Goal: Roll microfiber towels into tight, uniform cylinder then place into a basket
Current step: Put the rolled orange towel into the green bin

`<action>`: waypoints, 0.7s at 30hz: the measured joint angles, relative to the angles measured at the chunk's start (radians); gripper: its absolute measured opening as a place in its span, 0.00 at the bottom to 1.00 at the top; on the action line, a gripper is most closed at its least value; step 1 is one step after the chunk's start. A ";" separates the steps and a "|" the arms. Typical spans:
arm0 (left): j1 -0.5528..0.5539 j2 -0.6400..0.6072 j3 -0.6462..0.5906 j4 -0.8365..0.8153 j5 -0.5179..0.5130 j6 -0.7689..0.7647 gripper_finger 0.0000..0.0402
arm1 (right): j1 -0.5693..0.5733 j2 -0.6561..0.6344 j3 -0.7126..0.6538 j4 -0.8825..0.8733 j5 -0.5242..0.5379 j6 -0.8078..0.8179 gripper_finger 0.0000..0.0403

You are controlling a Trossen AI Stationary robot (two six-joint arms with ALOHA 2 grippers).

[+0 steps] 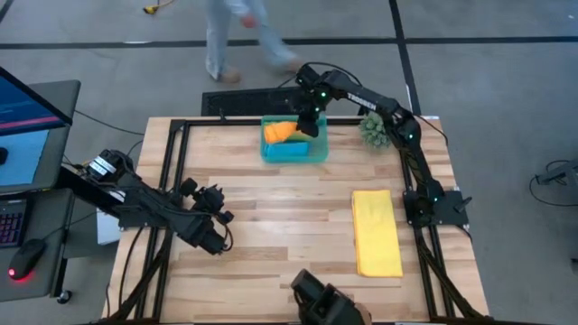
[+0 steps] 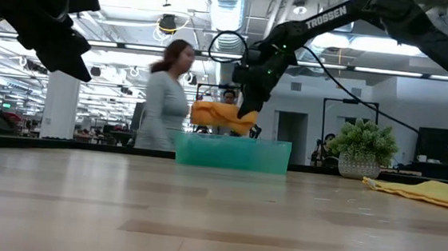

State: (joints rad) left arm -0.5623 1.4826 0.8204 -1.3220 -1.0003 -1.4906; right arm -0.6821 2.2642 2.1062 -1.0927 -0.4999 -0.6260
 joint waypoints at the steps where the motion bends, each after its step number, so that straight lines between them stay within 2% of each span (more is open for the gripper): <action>1: 0.006 0.000 0.000 0.000 0.000 0.000 0.19 | -0.006 0.000 0.000 0.003 -0.016 -0.001 0.07; 5: 0.019 0.000 0.000 0.000 0.001 0.000 0.19 | -0.035 0.000 0.000 0.000 -0.132 0.029 0.07; 9: 0.023 0.000 0.000 -0.001 0.001 0.001 0.19 | -0.044 0.039 0.000 -0.011 -0.144 0.050 0.07; 17: 0.022 0.000 0.000 -0.005 0.010 0.001 0.19 | -0.043 0.116 -0.001 -0.045 -0.151 0.095 0.07; 21: 0.022 0.000 0.000 -0.006 0.010 0.001 0.19 | -0.047 0.145 0.000 0.001 -0.066 0.147 0.07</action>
State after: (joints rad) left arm -0.5404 1.4826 0.8204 -1.3276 -0.9901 -1.4899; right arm -0.7288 2.4095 2.1067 -1.0917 -0.5664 -0.4794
